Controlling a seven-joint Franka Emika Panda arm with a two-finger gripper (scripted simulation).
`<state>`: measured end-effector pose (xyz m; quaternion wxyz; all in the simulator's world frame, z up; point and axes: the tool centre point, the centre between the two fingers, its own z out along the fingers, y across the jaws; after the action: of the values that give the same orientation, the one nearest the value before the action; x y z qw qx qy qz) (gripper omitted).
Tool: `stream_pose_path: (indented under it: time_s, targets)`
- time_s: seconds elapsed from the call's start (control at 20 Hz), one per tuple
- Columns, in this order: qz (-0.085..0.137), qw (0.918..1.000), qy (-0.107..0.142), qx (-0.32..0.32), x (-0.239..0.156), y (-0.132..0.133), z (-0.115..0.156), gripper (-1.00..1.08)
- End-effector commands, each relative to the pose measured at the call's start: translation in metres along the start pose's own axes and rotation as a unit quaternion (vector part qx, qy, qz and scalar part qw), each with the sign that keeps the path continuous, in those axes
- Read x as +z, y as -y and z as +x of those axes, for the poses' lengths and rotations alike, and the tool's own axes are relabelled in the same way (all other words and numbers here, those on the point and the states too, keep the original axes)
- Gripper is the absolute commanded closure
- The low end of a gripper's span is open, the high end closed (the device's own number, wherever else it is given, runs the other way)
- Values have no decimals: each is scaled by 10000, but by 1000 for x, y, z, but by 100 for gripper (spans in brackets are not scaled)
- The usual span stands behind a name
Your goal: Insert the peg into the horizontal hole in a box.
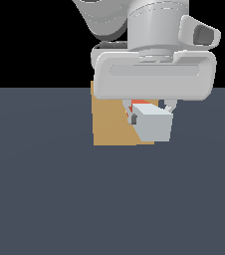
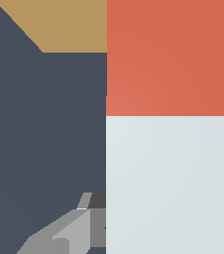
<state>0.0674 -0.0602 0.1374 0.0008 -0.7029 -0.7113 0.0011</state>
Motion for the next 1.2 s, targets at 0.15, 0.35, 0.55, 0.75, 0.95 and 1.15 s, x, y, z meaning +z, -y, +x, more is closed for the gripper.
stream_pose_path:
  time_s: [0.15,0.35,0.55,0.75,0.95,1.15]
  targets:
    - [-4,10000,0,0,0,0,7,108]
    - [-8,10000,0,-1,-1,1,27,108]
    - [-18,10000,1,-2,-2,1,62,108]
    - [-25,10000,1,-2,-3,1,93,108]
    - [-28,10000,1,-2,-3,0,111,108]
    - [-28,10000,1,-2,-3,-1,116,108]
